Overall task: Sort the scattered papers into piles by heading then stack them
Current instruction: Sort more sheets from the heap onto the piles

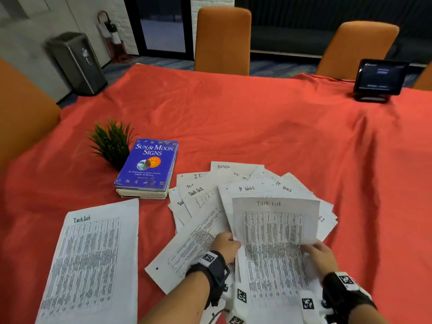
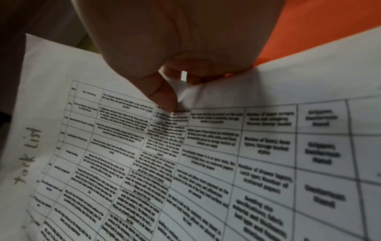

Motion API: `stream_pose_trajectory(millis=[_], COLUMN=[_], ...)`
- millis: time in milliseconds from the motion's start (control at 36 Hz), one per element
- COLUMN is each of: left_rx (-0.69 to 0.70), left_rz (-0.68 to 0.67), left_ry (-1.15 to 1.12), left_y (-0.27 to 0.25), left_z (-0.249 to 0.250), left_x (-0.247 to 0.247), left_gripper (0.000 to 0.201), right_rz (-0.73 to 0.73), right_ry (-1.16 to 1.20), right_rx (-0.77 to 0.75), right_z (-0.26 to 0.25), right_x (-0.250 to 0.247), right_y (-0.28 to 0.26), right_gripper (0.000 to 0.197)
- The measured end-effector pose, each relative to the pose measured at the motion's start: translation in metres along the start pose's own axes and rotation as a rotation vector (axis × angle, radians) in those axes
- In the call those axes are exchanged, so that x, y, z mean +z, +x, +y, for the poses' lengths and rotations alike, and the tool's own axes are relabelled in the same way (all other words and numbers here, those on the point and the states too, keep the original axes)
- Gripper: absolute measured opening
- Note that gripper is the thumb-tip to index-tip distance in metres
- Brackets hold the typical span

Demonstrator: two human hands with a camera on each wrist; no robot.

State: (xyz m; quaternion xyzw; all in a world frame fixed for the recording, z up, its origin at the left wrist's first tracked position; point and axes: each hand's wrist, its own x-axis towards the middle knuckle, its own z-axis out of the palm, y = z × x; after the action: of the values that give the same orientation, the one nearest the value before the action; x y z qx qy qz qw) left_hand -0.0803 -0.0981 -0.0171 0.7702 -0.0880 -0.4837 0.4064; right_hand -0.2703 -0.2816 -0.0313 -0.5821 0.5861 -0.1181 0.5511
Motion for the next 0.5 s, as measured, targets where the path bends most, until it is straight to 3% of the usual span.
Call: stream_pose_trajectory(millis=[167,333,444,500], left_rx=[-0.008,-0.113,-0.151,-0.125], left_rz=[0.009,-0.007,0.056,0.071], left_ry=[-0.042,-0.13,-0.222,-0.252], left_y=[-0.008,-0.019,-0.007,0.011], left_z=[-0.01,-0.027,-0.045,-0.062], left_x=[-0.006,-0.024,-0.033,-0.035], left_gripper=[0.016,0.022,0.057,0.059], right_rz=[-0.057,-0.145,-0.203,-0.24], right_ry=[-0.086,-0.358,-0.397,-0.382], right_rx=[-0.093,-0.074,-0.012,0.027], right_z=[-0.014,-0.021,-0.026,-0.029], right_x=[0.003,0.02,0.031,0.033], right_y=[-0.006,-0.014,-0.008,-0.005], right_gripper=[0.015,0.019,0.021,0.009])
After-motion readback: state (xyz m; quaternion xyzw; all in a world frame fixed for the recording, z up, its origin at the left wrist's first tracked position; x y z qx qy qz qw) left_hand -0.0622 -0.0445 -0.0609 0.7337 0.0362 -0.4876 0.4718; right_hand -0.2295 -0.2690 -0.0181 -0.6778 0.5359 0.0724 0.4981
